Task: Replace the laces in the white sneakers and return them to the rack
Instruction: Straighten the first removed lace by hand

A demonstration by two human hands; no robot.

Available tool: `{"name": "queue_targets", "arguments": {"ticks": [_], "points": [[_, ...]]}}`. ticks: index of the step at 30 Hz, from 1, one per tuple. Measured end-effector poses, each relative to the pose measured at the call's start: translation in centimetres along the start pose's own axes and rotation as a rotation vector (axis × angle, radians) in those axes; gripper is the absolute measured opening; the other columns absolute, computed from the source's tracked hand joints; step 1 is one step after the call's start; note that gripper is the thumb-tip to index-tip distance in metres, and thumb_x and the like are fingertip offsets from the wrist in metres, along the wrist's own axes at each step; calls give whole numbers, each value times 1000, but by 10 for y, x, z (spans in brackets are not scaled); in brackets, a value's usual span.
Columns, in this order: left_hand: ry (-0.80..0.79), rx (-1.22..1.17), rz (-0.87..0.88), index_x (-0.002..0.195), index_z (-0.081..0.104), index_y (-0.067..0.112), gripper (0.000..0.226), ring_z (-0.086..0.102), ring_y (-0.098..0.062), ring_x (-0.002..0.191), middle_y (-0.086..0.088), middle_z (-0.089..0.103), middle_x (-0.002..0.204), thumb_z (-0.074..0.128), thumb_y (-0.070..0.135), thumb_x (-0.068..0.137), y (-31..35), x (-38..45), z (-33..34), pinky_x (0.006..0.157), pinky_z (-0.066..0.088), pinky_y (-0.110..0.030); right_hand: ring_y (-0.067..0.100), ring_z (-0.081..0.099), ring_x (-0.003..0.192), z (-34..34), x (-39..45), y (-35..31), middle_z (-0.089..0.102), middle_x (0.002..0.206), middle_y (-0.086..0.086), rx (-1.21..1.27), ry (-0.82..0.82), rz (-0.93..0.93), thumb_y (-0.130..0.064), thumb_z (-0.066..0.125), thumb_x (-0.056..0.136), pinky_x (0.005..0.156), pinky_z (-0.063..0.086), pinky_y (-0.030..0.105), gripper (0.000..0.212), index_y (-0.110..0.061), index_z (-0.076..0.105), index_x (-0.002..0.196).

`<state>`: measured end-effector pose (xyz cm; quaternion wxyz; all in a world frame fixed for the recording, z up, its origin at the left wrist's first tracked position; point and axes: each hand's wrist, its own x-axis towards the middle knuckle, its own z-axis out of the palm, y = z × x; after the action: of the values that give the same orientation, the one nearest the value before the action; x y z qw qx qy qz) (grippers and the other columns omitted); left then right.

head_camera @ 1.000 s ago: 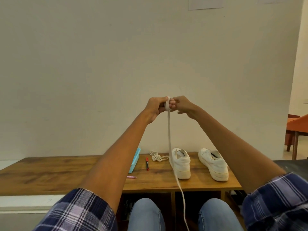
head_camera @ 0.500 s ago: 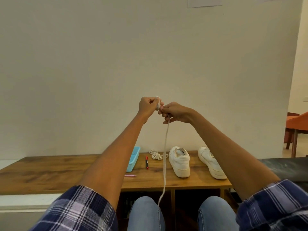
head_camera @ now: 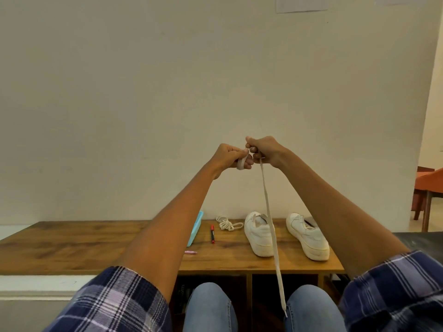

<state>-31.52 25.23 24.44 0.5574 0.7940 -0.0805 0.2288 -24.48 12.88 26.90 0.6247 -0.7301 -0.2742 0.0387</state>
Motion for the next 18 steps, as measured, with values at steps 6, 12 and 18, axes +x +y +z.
{"name": "queue_targets", "arguments": {"ticks": [6, 12, 18], "points": [[66, -155, 6, 83, 69, -5, 25, 67, -15, 56, -5, 71, 63, 55, 12, 93, 14, 3, 1, 65, 57, -23, 17, 63, 89, -1, -7, 7, 65, 96, 2, -394, -188, -59, -11, 46, 94, 82, 45, 36, 17, -15, 60, 86], [302, -328, -46, 72, 69, 5, 26, 67, -14, 57, -2, 70, 63, 57, 17, 92, 17, 8, 2, 63, 56, -21, 23, 67, 99, 5, -9, 11, 67, 103, 7, 1, -540, -135, 5, 45, 93, 91, 52, 38, 28, -6, 54, 117], [434, -223, 11, 70, 67, 5, 29, 67, -16, 62, -8, 69, 74, 55, 15, 94, 15, 11, -2, 71, 57, -26, 17, 55, 65, 11, -12, 11, 47, 64, 2, -140, -445, -59, -19, 42, 101, 87, 53, 40, 23, -8, 60, 91]]}}
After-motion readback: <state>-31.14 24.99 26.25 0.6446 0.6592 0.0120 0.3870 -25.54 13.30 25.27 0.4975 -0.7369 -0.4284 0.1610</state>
